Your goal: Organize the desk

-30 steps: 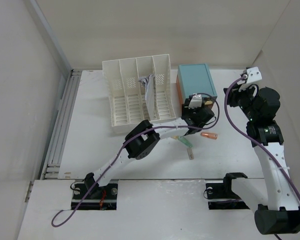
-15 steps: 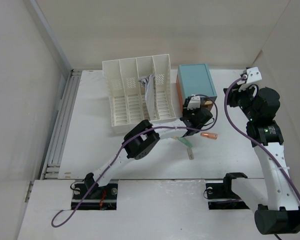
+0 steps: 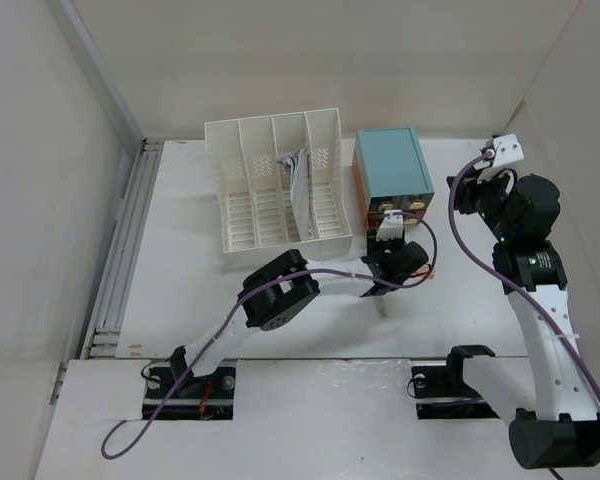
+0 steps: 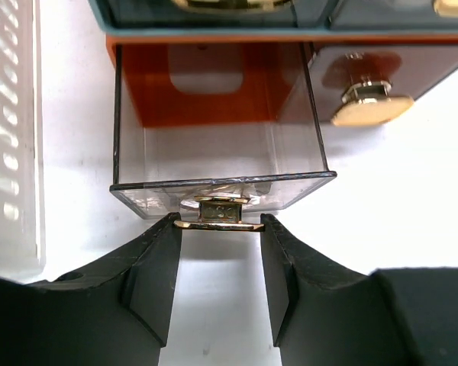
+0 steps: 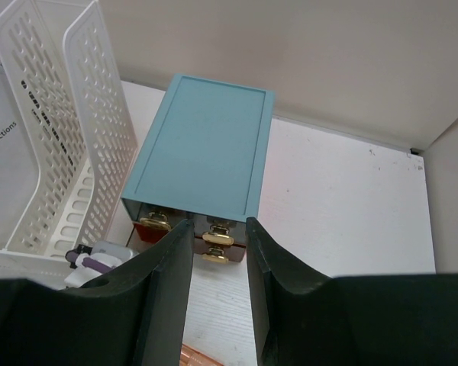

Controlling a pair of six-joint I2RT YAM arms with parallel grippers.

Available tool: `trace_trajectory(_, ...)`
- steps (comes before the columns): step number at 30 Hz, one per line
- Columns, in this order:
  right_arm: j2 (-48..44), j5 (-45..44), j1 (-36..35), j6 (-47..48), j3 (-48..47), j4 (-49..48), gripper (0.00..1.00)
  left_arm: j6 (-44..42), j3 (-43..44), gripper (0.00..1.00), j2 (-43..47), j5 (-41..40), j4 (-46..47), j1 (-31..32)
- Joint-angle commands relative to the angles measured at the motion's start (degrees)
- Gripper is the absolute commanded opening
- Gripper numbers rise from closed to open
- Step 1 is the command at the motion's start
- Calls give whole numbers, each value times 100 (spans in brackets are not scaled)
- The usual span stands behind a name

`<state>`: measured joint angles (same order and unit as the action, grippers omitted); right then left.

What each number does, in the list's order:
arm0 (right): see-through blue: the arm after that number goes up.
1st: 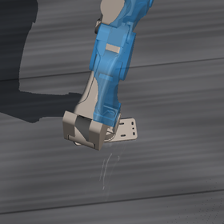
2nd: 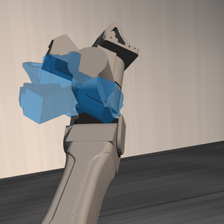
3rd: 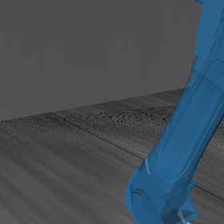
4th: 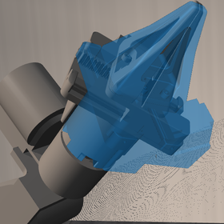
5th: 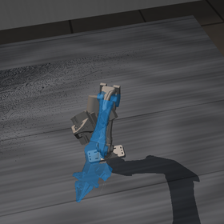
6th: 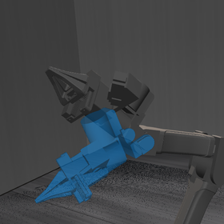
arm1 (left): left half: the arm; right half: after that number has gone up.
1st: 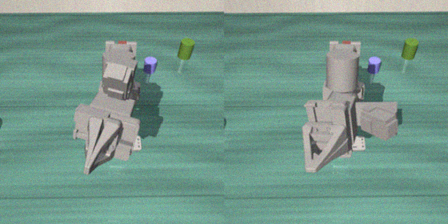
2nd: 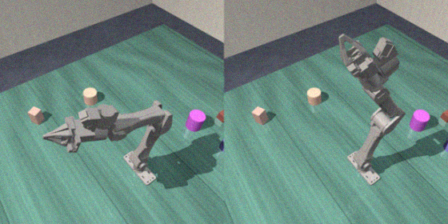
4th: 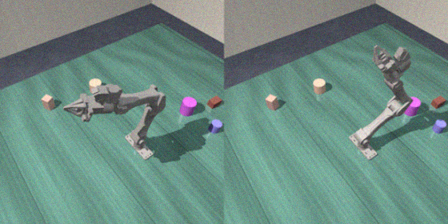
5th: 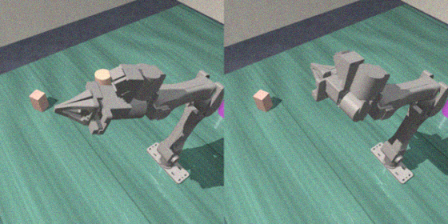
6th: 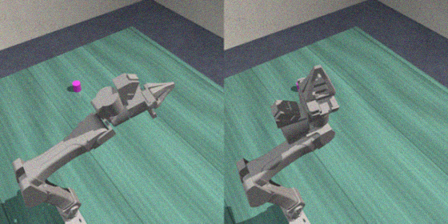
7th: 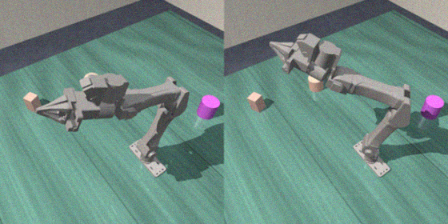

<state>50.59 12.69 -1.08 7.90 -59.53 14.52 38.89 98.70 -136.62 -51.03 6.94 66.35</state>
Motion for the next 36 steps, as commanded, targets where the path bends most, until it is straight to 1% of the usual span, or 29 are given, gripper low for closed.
trace_trajectory(1,-93,58,47,-43,-68,-143,39,215,-228,13,267,128,-334,159)
trace_trajectory(3,-93,58,47,-43,-68,-143,39,268,-298,13,329,128,-334,221)
trace_trajectory(4,-93,58,47,-43,-68,-143,39,268,-298,16,329,128,-334,221)
trace_trajectory(5,-93,58,47,-43,-68,-143,39,268,-298,32,329,67,-386,221)
trace_trajectory(7,-93,58,47,-43,-68,-143,39,268,-298,54,381,14,-447,221)
trace_trajectory(9,-93,58,47,-43,-68,-143,39,268,-438,71,627,14,-448,221)
trace_trajectory(10,-93,58,47,-43,-68,-143,39,268,-508,84,732,14,-448,273)
trace_trajectory(11,-93,58,47,-43,-68,-143,39,268,-605,88,968,-143,-300,352)
trace_trajectory(13,-93,58,47,-43,-68,-143,39,207,-869,92,1224,-223,-220,431)
trace_trajectory(18,-146,-135,47,18,-15,-196,40,-57,-1300,92,2243,-566,202,765)
trace_trajectory(20,-146,-301,47,71,-15,-196,40,-303,-1475,88,2568,-628,351,958)
trace_trajectory(21,-146,-372,47,141,-15,-196,40,-417,-1528,84,2909,-689,535,1037)
trace_trajectory(23,-146,-478,47,229,-15,-196,40,-575,-1660,39,3254,-585,537,1187)
trace_trajectory(24,-146,-547,47,377,-15,-196,40,-576,-1661,13,3447,-584,537,1240)
trace_trajectory(25,-85,-548,47,475,-15,-196,39,-576,-1922,0,3875,-584,449,1336)
trace_trajectory(26,-84,-548,47,580,-15,-135,37,-524,-2089,0,4123,-584,449,1337)
trace_trajectory(27,-84,-278,47,929,-15,-38,27,-462,-2518,0,4648,-584,379,1433)
trace_trajectory(28,-84,-276,47,1159,-15,41,20,-392,-2522,0,4653,-584,309,1434)
trace_trajectory(29,-84,64,47,1396,-15,129,10,-287,-2974,0,5218,-497,177,1434)
trace_trajectory(30,-32,319,47,1685,-15,434,0,-190,-3214,0,5520,-496,46,1434)
trace_trajectory(31,-31,627,47,2445,-15,681,0,-33,-3477,0,5828,-496,-130,1434)
trace_trajectory(32,99,1073,47,2984,-85,1014,0,282,-3758,0,6483,-400,-384,1434)
trace_trajectory(33,179,2026,47,3598,-138,1470,0,285,-4422,0,6846,-339,-386,1434)
trace_trajectory(34,275,2436,47,4196,-190,2510,0,285,-4768,0,7216,-242,-386,1434)
trace_trajectory(35,398,2806,47,5490,-356,3094,0,355,-5111,4,7585,-128,-439,1434)
trace_trajectory(36,695,3297,47,6016,-436,3605,2,356,-5741,17,8372,91,-439,1486)
